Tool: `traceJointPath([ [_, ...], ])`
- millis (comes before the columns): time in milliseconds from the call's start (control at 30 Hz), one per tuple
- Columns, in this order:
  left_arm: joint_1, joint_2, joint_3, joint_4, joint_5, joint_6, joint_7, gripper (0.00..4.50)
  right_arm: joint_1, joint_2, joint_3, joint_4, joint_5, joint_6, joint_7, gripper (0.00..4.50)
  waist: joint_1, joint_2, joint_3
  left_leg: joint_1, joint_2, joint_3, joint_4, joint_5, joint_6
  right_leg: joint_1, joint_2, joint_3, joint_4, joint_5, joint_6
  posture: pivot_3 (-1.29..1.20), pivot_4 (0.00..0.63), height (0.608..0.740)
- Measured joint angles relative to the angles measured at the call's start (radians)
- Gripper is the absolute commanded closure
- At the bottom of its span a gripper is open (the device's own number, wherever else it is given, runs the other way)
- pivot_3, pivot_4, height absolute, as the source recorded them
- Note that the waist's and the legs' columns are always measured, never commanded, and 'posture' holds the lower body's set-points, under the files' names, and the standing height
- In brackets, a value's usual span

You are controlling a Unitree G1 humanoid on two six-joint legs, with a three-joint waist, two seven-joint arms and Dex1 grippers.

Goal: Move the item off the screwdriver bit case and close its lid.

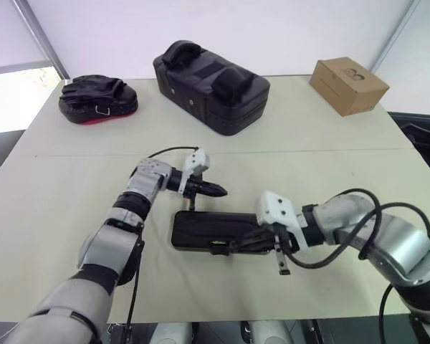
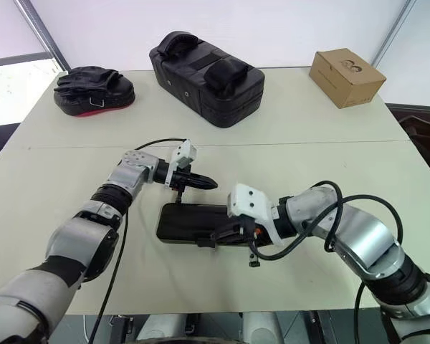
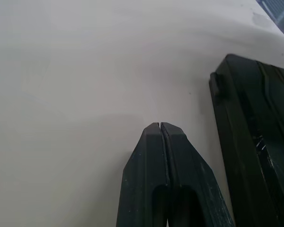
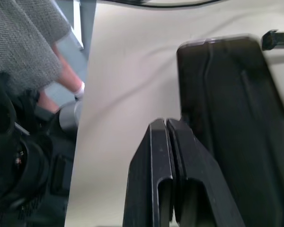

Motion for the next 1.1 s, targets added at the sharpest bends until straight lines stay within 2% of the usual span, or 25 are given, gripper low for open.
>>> traceJointPath([
  [233,-0.013,-0.025,-0.002,0.017,0.037,0.0,-0.042,4.5,0.008,0.043,0.102,-0.089,-0.038,0.044,-0.115,4.47,0.0,0.0,0.0,0.0,0.0,0.0,0.0,0.0,0.0,0.0,0.0,0.0,0.0,0.0,0.0,0.0,0.15,0.74],
  [467,-0.023,-0.048,0.001,0.047,0.049,0.001,-0.028,4.5,-0.058,0.106,0.301,0.028,-0.269,-0.028,-0.217,4.47,-0.003,0.0,0.0,0.0,0.0,0.0,0.001,0.0,0.0,0.0,0.0,0.0,0.001,0.0,0.0,0.0,0.15,0.74],
  [700,0.009,-0.042,-0.001,0.008,0.062,0.031,-0.064,4.5,-0.097,0.1,0.403,0.034,-0.389,-0.096,-0.204,4.47,-0.002,0.0,-0.001,0.002,0.0,0.0,0.001,0.0,0.0,0.001,0.001,0.0,0.002,0.0,0.0,0.0,0.15,0.74],
  [833,0.035,-0.033,-0.003,-0.046,0.063,0.05,-0.087,4.5,-0.099,0.061,0.445,0.048,-0.44,-0.104,-0.18,4.47,-0.003,0.0,-0.001,0.002,0.0,0.0,0.001,0.0,0.0,0.002,0.001,0.0,0.002,0.0,0.0,0.0,0.15,0.74],
  [1100,0.074,-0.014,-0.01,-0.123,0.064,0.088,-0.088,4.5,-0.105,0.054,0.469,0.053,-0.508,-0.114,-0.137,4.47,-0.002,0.0,-0.001,0.002,0.0,0.0,0.001,0.0,0.0,0.002,0.001,0.0,0.002,0.0,0.0,0.0,0.15,0.74],
])
